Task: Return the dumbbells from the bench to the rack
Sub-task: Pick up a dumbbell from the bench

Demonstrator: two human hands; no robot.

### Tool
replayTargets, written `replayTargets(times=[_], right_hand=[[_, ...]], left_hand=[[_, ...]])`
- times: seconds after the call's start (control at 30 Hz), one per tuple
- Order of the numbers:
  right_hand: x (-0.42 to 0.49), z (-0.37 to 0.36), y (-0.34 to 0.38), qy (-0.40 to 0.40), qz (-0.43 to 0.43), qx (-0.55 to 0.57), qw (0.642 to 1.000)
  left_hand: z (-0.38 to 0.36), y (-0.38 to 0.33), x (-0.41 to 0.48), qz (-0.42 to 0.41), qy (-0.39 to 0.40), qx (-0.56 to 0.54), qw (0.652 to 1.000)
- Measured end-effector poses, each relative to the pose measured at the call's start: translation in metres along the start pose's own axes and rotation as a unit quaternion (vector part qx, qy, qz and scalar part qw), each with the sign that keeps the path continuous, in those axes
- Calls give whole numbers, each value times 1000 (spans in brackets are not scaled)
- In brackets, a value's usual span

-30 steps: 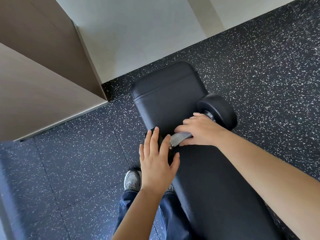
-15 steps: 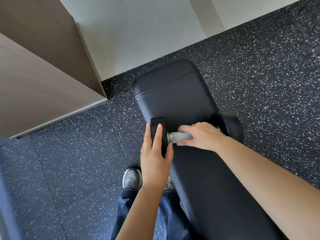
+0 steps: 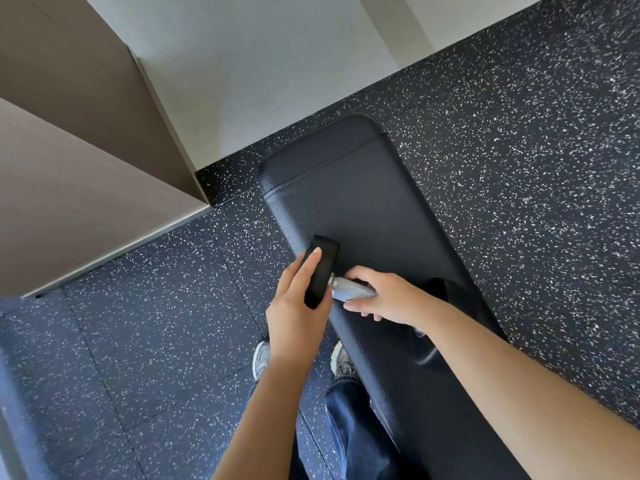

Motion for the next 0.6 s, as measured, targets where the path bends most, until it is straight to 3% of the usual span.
replayTargets(times=[0.3,0.6], right_hand=[[-37,-4,27,-8,-26,91,996],[-150,21,107,-27,-21,155,987]], left_hand=[[30,-31,8,-30,63,-15,997],[100,-137,19,-131,165,-117,971]])
Point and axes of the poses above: each hand's wrist, its own x-axis towards the middle knuckle, its own z-axis out of the back of the hand, y = z × x, the point moved 3 cm from there along x, towards the middle knuckle, and after that the axes turned 1 degree about z, right-handed, at the moved point
